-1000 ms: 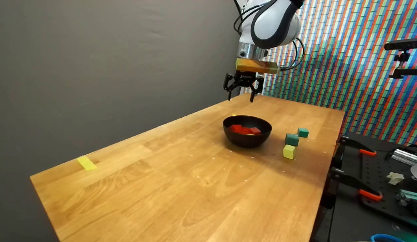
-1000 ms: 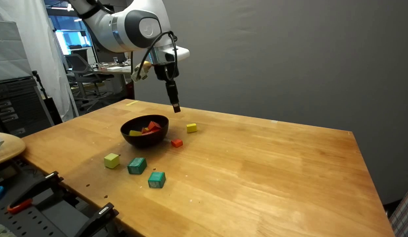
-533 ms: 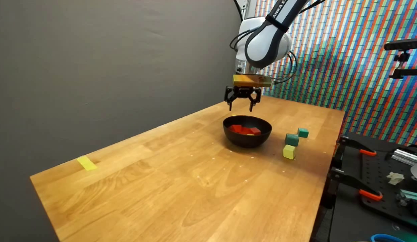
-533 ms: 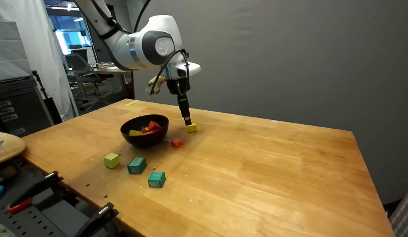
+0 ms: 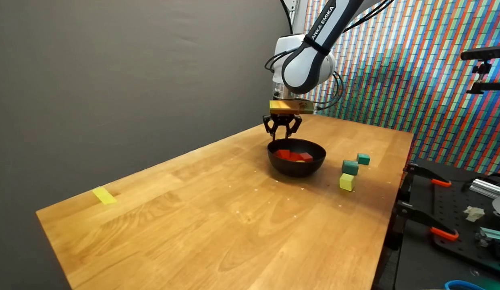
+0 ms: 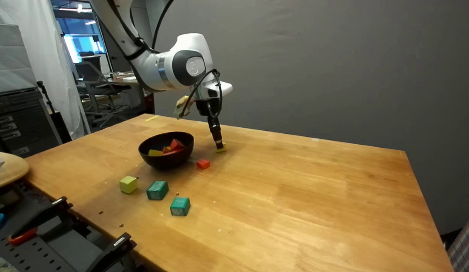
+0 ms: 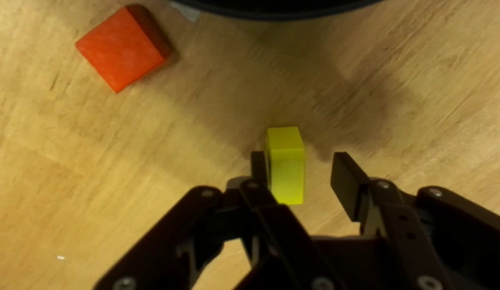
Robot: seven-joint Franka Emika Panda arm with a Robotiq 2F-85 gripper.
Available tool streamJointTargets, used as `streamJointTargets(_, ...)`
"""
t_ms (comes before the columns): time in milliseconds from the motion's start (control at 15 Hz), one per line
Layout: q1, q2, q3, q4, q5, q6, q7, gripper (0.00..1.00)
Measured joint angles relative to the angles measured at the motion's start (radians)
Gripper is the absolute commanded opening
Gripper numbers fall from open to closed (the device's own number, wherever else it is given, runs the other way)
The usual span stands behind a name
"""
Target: Pick up all the blocks from the table and put them in the black bowl.
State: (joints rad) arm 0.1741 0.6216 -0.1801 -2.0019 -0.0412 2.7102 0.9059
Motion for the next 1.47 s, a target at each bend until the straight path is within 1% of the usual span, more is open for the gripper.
streamJointTargets(133,0.000,0.007,-0.002,0.008,0.011,-0.002,0.005,0.16)
streamJointTargets(267,0.000,0.007,-0.004,0.011,0.020,-0.009,0.012,0.21)
streamJointTargets(400,0.001,-0.002,-0.007,0.009,0.024,-0.025,0.015,0.21)
streamJointTargets(533,0.016,-0.050,-0.024,-0.015,0.005,-0.050,0.015,0.21)
streamJointTargets(733,0.065,-0.188,-0.058,-0.105,-0.058,-0.075,0.024,0.21)
streamJointTargets(867,0.072,-0.279,-0.038,-0.164,-0.068,-0.130,0.021,0.21)
streamJointTargets(1000,0.063,-0.348,0.008,-0.209,-0.057,-0.201,0.004,0.21)
streamJointTargets(1133,0.046,-0.389,0.060,-0.241,-0.024,-0.260,-0.019,0.21)
streamJointTargets(1200,0.039,-0.398,0.078,-0.252,-0.011,-0.279,-0.022,0.48)
streamJointTargets(1267,0.034,-0.402,0.093,-0.261,-0.002,-0.291,-0.022,0.49)
streamJointTargets(1333,0.029,-0.402,0.104,-0.270,0.005,-0.292,-0.021,0.54)
streamJointTargets(1467,0.023,-0.402,0.110,-0.289,0.006,-0.281,0.001,0.69)
